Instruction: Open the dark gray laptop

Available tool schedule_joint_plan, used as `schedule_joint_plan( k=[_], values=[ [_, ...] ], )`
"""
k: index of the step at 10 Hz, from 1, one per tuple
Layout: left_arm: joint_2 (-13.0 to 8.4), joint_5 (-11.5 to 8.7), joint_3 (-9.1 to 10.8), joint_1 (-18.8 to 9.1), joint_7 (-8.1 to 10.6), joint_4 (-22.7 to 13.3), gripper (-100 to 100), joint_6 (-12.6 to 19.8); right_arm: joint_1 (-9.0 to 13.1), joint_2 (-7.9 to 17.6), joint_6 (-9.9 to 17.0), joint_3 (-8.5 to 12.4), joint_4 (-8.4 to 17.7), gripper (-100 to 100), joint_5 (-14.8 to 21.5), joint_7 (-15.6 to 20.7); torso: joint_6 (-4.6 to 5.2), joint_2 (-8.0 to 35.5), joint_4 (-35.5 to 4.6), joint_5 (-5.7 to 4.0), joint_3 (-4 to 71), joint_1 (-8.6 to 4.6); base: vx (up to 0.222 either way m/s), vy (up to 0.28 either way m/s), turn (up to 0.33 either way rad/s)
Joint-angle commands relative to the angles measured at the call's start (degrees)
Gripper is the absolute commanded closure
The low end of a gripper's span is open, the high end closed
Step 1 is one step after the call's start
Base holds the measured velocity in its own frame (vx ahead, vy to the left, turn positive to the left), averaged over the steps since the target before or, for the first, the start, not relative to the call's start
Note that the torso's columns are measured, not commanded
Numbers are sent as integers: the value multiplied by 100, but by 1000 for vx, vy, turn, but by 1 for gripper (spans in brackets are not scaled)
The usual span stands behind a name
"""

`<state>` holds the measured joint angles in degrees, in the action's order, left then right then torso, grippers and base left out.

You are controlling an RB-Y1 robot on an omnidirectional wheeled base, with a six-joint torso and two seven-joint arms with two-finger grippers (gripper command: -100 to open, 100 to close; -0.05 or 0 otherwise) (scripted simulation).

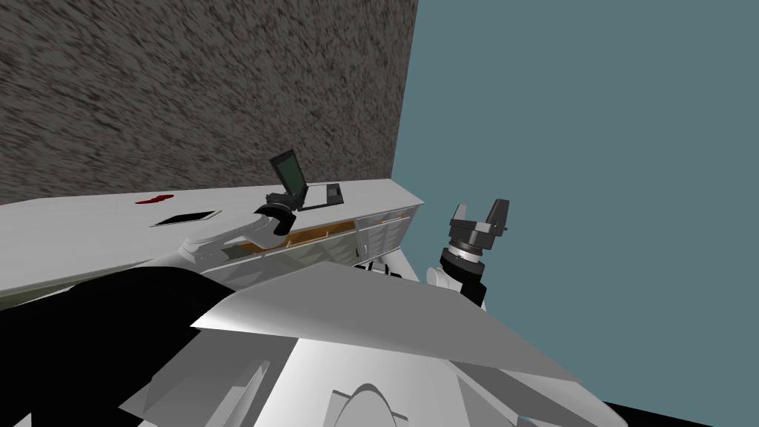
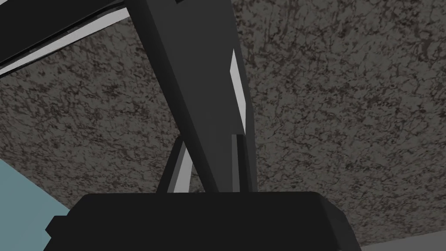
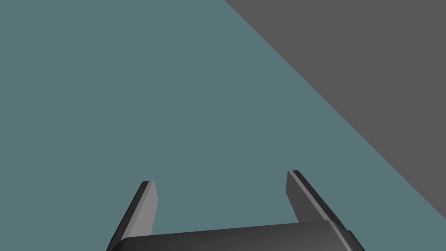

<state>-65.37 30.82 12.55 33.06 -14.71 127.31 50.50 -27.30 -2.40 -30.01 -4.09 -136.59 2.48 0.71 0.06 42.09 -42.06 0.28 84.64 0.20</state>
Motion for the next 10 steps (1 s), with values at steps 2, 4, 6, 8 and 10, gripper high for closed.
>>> schedule_joint_plan(
  k=[2,4,6,8,10],
  values=[
    [-184,432,-253,306,-327,-80,100,152,0,0,0,0,0,0,0,0,-21,1,4,12,-3,18,16,-26,-5],
    [-276,648,-379,459,-491,-121,100,227,0,0,0,0,0,0,0,0,-14,5,13,31,-10,30,15,-25,-18],
    [-368,863,-505,612,-654,-161,100,303,0,0,0,0,0,0,0,0,-33,8,14,41,-13,50,16,-28,-20],
    [-459,1079,-631,765,-818,-201,100,379,0,0,0,0,0,0,0,0,-25,3,15,37,-9,39,18,-28,-9],
    [-459,1079,-631,765,-818,-201,100,379,0,0,0,0,0,0,0,0,-32,22,7,37,-22,42,7,-14,-27]
  ],
)
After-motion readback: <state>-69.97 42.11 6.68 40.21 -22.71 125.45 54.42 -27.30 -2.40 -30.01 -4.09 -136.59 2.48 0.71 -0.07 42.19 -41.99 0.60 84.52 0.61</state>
